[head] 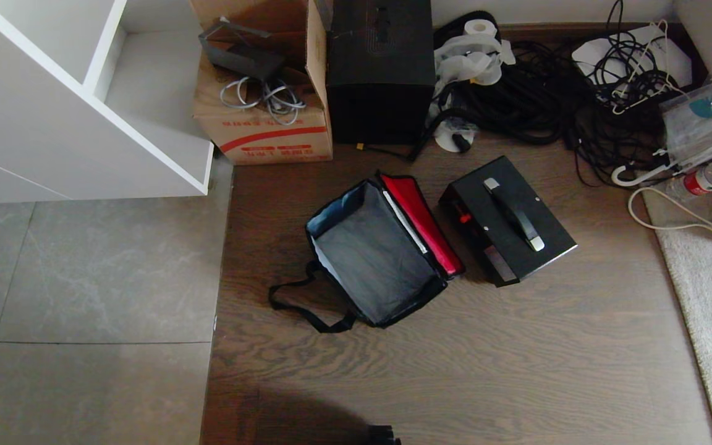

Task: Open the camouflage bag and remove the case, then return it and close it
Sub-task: Grip the handle again

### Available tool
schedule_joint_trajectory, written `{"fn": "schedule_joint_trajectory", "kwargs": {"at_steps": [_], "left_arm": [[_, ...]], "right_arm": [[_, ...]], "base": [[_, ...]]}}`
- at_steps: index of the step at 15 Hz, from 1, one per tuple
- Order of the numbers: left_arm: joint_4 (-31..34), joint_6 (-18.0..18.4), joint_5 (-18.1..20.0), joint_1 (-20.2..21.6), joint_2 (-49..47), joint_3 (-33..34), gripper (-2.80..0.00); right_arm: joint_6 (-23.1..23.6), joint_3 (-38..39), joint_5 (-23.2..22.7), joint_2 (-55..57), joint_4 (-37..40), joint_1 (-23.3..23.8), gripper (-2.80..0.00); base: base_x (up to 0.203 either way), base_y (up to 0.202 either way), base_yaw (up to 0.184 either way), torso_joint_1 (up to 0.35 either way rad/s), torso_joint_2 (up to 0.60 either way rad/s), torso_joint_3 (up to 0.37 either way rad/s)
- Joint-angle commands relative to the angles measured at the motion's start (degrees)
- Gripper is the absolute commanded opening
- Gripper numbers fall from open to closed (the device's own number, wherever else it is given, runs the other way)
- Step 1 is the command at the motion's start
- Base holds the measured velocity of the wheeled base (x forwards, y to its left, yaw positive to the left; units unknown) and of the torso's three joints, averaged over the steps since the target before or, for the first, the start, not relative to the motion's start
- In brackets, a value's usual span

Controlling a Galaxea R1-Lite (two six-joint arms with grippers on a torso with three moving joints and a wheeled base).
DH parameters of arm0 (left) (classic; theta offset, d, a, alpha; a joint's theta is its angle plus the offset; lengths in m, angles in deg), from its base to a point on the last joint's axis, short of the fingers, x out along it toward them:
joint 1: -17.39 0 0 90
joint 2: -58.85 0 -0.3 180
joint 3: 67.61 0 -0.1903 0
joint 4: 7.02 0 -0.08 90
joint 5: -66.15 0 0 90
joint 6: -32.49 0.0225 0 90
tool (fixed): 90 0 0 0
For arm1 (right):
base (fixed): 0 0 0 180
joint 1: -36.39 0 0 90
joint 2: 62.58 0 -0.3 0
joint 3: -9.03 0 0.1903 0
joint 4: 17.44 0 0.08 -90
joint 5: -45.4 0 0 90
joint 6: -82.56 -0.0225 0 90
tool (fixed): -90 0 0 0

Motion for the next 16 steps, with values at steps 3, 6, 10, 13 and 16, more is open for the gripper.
{"fn": "schedule_joint_trajectory", "kwargs": {"at_steps": [3,6,10,13,16], "left_arm": [[0.0,0.0,0.0,0.0,-0.1,0.5,-2.80],[0.0,0.0,0.0,0.0,-0.1,0.5,-2.80],[0.0,0.0,0.0,0.0,-0.1,0.5,-2.80],[0.0,0.0,0.0,0.0,-0.1,0.5,-2.80],[0.0,0.0,0.0,0.0,-0.1,0.5,-2.80]], "right_arm": [[0.0,0.0,0.0,0.1,0.0,0.0,-2.80],[0.0,0.0,-0.1,0.1,0.0,0.0,-2.80],[0.0,0.0,0.0,0.1,0.0,0.0,-2.80],[0.0,0.0,0.0,0.1,0.0,0.0,-2.80],[0.0,0.0,0.0,0.1,0.0,0.0,-2.80]], "base": [[0.000,0.000,0.000,0.000,0.00,0.000],[0.000,0.000,0.000,0.000,0.00,0.000],[0.000,0.000,0.000,0.000,0.00,0.000],[0.000,0.000,0.000,0.000,0.00,0.000],[0.000,0.000,0.000,0.000,0.00,0.000]]}}
